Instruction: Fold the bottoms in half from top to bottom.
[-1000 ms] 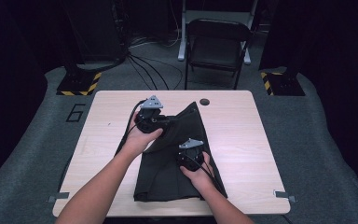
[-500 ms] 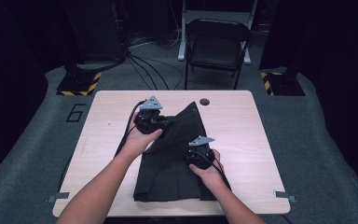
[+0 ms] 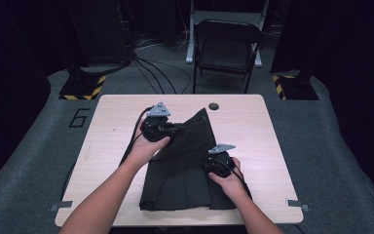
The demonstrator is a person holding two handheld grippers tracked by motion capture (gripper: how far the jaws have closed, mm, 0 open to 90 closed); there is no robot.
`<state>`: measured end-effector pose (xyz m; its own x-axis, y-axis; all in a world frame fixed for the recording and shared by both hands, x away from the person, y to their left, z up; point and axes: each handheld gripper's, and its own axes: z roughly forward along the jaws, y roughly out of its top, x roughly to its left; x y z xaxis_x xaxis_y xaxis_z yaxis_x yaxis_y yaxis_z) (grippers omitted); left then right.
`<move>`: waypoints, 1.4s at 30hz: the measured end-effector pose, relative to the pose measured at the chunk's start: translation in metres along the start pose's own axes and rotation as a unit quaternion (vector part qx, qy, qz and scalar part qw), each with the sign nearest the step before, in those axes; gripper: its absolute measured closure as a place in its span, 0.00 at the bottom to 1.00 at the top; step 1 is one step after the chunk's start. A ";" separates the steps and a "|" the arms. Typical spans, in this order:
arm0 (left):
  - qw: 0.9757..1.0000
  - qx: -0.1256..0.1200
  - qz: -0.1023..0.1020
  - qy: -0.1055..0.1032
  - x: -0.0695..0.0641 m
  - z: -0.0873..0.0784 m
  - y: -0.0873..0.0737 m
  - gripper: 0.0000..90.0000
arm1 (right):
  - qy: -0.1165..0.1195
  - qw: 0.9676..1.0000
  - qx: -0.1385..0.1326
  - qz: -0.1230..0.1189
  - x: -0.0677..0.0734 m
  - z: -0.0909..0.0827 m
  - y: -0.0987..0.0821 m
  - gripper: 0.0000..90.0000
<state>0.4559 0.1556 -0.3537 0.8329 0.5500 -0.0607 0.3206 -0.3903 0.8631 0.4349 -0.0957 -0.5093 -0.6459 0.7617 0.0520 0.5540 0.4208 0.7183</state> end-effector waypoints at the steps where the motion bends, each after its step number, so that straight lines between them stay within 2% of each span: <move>1: 1.000 0.001 0.000 -0.001 0.000 0.000 0.000 0.93 | 0.003 1.000 -0.001 -0.003 -0.002 0.000 -0.001 0.63; 3: 1.000 0.000 -0.002 -0.002 -0.001 0.001 -0.001 0.93 | 0.009 1.000 0.000 -0.005 -0.003 -0.001 -0.002 0.63; 8: 1.000 0.002 0.002 -0.005 -0.003 0.001 -0.001 0.93 | 0.006 1.000 -0.002 0.001 -0.004 -0.003 -0.004 0.63; 10: 1.000 0.003 0.001 -0.006 -0.003 0.001 -0.002 0.93 | 0.007 1.000 -0.004 -0.008 -0.006 -0.004 -0.004 0.63; 11: 1.000 0.003 0.005 -0.005 -0.003 0.001 -0.002 0.93 | 0.008 1.000 -0.005 -0.004 -0.006 -0.005 -0.004 0.63; 17: 1.000 0.007 0.009 -0.010 -0.006 0.003 -0.004 0.93 | -0.015 1.000 -0.025 0.000 -0.005 -0.014 0.000 0.61; 20: 1.000 0.008 0.014 -0.016 -0.009 0.003 -0.005 0.93 | -0.020 0.999 -0.016 0.020 -0.010 -0.011 -0.002 0.62; 22: 0.999 0.014 0.024 -0.023 -0.011 0.002 -0.005 0.93 | -0.024 1.000 -0.011 0.016 -0.013 -0.009 -0.005 0.63; 28: 0.999 0.013 0.033 -0.036 -0.016 -0.003 -0.011 0.93 | -0.023 0.999 -0.011 0.020 -0.017 -0.009 -0.009 0.63; 31: 0.998 0.012 0.034 -0.042 -0.019 -0.006 -0.014 0.93 | -0.022 1.000 -0.009 0.008 -0.018 -0.010 -0.009 0.63; 34: 0.998 0.010 0.034 -0.045 -0.021 -0.010 -0.016 0.93 | -0.020 1.000 -0.003 0.019 -0.015 -0.015 -0.007 0.61; 38: 0.998 0.007 0.035 -0.045 -0.022 -0.012 -0.018 0.93 | -0.015 1.000 -0.017 0.010 -0.007 -0.029 -0.003 0.61; 42: 0.998 0.006 0.035 -0.049 -0.025 -0.013 -0.020 0.93 | 0.005 0.999 -0.037 0.006 0.008 -0.045 -0.003 0.61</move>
<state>0.4233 0.1591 -0.3632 0.8932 0.4470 -0.0501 0.2652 -0.4334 0.8613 0.4046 -0.1132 -0.4804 -0.6441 0.7620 0.0671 0.5221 0.3739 0.7666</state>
